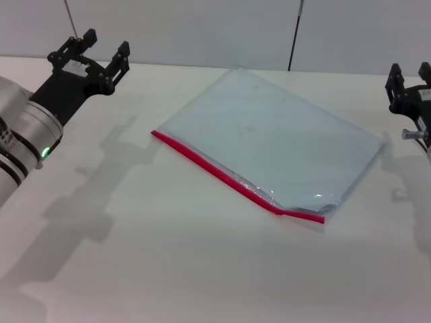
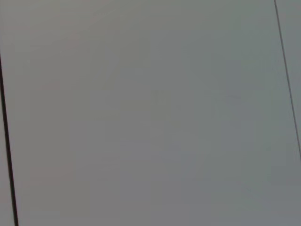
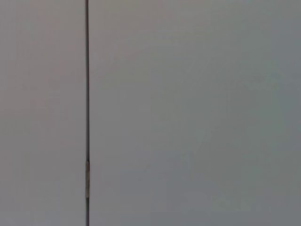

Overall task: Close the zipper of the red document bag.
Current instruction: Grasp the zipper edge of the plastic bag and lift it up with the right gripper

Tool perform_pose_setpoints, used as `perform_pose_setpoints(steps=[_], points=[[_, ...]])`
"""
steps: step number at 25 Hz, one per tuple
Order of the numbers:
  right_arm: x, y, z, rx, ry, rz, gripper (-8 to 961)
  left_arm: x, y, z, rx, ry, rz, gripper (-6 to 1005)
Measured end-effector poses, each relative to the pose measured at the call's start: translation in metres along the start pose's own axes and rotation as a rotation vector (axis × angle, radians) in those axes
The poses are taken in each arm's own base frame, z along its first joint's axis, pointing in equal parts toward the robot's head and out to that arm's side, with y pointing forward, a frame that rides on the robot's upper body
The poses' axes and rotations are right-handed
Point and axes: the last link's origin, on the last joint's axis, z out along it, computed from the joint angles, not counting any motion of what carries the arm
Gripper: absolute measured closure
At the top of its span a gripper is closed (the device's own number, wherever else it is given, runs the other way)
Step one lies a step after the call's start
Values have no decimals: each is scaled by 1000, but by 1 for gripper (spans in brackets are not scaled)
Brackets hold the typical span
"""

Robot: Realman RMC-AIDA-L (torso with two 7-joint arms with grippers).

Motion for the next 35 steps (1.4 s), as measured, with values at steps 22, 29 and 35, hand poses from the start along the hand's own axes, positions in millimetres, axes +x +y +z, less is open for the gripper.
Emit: perform_pose_setpoints(steps=[22,29,35], points=[[-4,23,3,-100,68,37,456,-3,-4,-3,9,-15,-21,357],[-24,31,-14,-301,179,6,457,-3,-9,-6,0,-27,-77,359],[-42,38,-44,-472,261,-135,456,-5,-9,-7,-13,-42,-68,360]])
